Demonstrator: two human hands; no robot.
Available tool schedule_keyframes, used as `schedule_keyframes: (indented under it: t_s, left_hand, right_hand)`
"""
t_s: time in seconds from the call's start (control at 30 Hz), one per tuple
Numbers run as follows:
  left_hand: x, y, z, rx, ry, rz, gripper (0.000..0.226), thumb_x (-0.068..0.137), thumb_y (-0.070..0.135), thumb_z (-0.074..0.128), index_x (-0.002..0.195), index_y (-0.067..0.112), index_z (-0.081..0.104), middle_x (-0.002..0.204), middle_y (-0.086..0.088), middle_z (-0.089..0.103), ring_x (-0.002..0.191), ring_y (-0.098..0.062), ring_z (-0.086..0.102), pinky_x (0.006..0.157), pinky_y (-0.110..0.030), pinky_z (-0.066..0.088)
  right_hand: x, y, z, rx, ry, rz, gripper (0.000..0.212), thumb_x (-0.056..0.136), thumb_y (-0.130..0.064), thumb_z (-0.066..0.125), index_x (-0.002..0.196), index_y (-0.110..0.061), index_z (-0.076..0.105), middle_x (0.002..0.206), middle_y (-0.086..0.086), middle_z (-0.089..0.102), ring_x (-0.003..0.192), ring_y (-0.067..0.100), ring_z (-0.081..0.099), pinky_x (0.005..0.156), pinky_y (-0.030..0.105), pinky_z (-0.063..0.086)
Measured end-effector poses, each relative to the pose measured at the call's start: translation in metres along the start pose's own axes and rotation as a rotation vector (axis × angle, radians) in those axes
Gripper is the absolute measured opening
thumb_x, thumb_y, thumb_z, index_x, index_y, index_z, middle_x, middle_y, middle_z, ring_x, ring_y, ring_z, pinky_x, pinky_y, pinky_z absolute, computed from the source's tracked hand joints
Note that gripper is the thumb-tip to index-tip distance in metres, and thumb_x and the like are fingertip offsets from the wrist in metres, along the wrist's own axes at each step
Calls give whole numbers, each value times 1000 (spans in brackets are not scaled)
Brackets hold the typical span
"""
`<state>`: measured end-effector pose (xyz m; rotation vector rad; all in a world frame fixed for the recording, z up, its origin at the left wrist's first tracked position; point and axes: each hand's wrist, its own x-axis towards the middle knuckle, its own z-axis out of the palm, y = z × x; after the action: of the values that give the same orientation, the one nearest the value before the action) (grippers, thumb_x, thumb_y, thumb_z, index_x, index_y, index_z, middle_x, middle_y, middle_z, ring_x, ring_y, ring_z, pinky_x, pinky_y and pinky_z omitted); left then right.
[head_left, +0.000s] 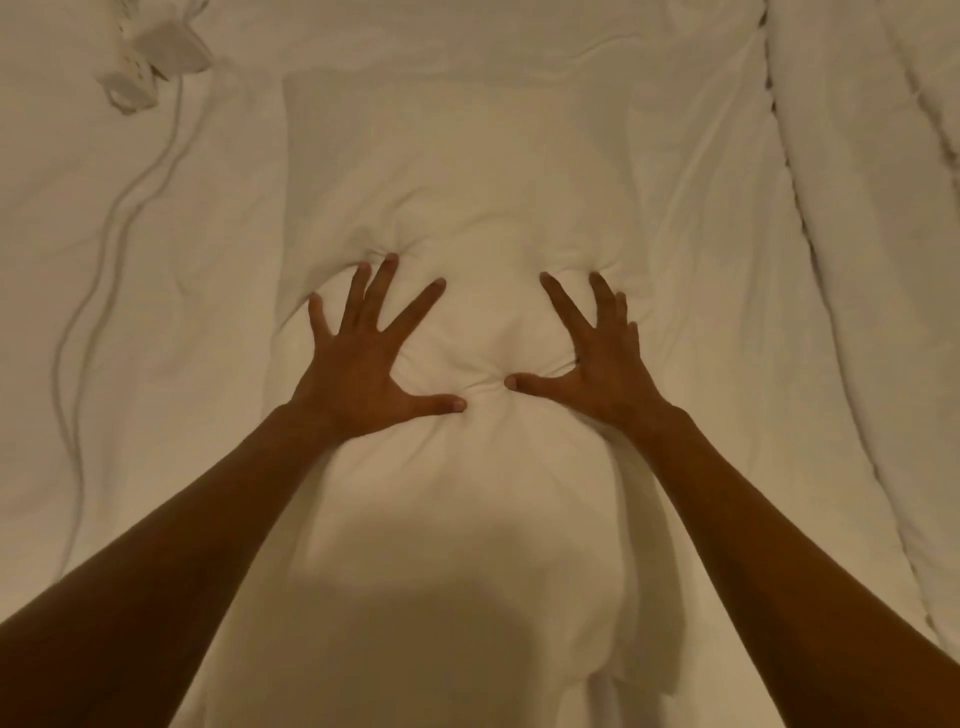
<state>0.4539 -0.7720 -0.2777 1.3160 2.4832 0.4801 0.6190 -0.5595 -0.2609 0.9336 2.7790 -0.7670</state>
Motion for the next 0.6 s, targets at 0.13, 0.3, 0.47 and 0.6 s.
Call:
schedule_keyframes:
  t_s: [0.13,0.3,0.47,0.6]
  left_hand:
    - [-5,1,-11,-43,-5,-10,111,60,93,50,148,52,-5,163,6,-15,149,-21,-11,111,-71,2]
    - [-13,4,-15,-15,50,-142,107,60,94,47,145,57,-6,164,6,-9,148,-34,-13,106,-77,-2]
    - [-17,10,-2,-97,24,-373,121,48,97,51,143,58,-14,162,8,-17,142,-51,-14,102,-81,2]
    - [-10,8,2,-101,-27,-364,125,44,100,49,141,59,-19,160,10,-23,144,-49,-9,102,-80,14]
  right_hand:
    - [-11,-1,-4,-11,-11,-9,107,65,-83,62,149,-58,-1,165,7,-11,150,39,-10,116,68,7]
    - [-18,3,-11,-52,-33,33,108,60,-91,56,145,-63,-4,165,1,-15,148,47,-7,116,68,2]
    - [-10,8,-5,-37,-50,170,125,48,-93,63,142,-64,-14,163,0,-21,144,55,-9,113,72,3]
    - [-3,9,2,28,-78,166,130,44,-91,66,143,-63,-13,163,1,-21,146,52,-2,111,73,17]
